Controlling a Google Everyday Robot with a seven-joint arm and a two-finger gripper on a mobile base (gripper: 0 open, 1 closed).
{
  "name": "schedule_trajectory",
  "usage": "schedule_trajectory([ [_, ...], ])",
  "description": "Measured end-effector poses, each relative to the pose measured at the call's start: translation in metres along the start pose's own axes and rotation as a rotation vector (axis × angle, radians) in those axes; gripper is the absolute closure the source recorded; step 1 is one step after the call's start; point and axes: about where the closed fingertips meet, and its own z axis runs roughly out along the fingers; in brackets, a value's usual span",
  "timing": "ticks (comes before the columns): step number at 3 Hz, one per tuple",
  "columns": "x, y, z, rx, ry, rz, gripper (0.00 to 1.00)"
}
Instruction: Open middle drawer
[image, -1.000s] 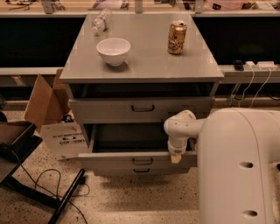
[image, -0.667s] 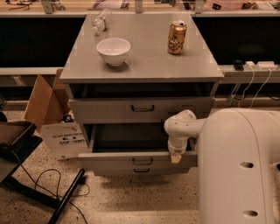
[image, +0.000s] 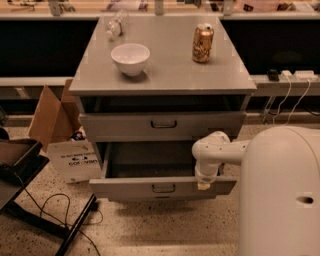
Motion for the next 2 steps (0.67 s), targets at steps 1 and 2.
schedule_trajectory([
  [1, 0.000, -0.001, 0.000, 0.000, 0.000, 0.000, 1.00],
  [2, 0.006, 0.010, -0.002, -0.011, 0.009, 0.011, 1.00],
])
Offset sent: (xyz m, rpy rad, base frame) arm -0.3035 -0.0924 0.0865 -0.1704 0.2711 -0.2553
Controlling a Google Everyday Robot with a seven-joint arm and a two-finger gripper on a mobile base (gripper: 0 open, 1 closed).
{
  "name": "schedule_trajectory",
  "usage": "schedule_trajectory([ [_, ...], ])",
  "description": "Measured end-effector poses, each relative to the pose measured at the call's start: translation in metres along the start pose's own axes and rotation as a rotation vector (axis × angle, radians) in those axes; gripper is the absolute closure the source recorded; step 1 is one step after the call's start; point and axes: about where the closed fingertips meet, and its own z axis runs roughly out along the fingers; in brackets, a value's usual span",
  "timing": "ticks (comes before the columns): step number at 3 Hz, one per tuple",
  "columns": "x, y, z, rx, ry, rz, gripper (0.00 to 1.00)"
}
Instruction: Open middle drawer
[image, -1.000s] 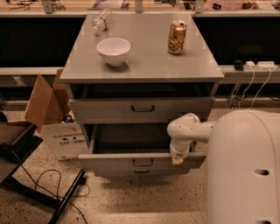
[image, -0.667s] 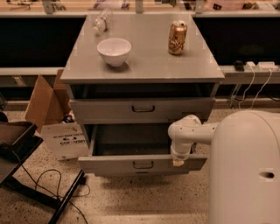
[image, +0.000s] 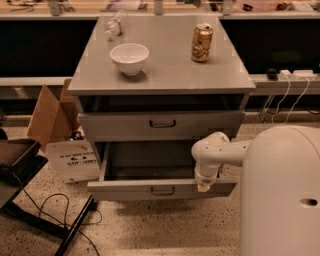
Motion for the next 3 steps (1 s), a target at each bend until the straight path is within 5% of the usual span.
schedule_trajectory([
  [3, 0.008, 0.014, -0.004, -0.012, 0.007, 0.011, 1.00],
])
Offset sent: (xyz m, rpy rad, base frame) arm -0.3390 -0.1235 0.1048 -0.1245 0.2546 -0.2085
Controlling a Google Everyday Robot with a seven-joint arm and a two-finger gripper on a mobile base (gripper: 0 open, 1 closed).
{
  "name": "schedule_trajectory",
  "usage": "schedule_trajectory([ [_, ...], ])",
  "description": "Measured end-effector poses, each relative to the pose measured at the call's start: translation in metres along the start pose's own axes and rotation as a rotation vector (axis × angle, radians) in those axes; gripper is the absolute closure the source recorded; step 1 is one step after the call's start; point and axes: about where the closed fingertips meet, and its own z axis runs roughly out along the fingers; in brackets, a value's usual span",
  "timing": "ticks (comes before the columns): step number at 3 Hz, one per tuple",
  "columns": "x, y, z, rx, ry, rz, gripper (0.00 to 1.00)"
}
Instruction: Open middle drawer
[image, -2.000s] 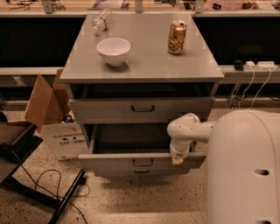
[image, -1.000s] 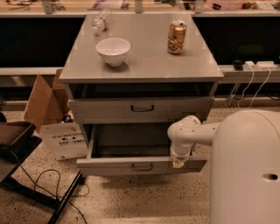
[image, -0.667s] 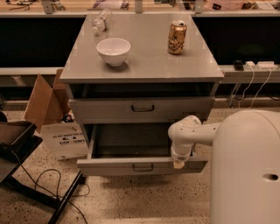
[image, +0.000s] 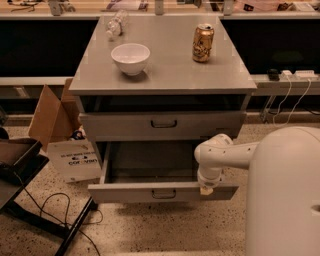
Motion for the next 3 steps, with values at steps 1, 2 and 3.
schedule_trajectory([
  [1, 0.001, 0.003, -0.001, -0.003, 0.001, 0.003, 1.00],
  [2, 0.005, 0.010, -0.002, -0.010, 0.003, 0.008, 1.00],
  [3, 0.008, 0.018, -0.004, -0.017, 0.004, 0.014, 1.00],
])
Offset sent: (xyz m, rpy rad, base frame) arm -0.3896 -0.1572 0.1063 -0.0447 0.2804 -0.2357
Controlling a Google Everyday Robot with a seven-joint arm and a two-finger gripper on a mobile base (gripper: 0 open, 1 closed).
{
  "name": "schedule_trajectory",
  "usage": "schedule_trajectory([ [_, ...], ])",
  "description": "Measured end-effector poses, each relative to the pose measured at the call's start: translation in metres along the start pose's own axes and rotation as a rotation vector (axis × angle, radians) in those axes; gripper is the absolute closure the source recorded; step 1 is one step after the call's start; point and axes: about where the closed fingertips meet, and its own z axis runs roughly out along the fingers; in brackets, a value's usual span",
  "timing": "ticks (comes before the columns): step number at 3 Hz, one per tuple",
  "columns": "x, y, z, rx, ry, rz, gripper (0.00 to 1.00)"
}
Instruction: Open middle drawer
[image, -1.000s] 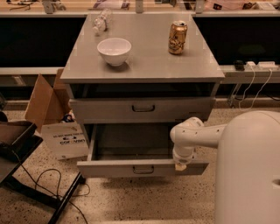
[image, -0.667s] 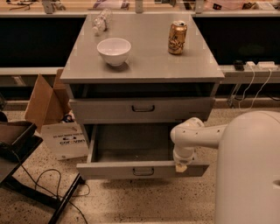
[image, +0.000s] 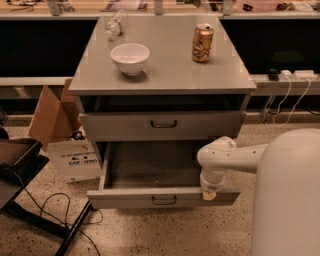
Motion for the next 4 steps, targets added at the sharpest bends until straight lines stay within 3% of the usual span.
schedule_trajectory([
  [1, -0.004, 0.008, -0.005, 0.000, -0.029, 0.019, 1.00],
  [2, -0.012, 0.035, -0.030, 0.014, -0.117, -0.010, 1.00],
  [4, 0.005, 0.057, -0.037, -0.004, -0.121, 0.001, 1.00],
])
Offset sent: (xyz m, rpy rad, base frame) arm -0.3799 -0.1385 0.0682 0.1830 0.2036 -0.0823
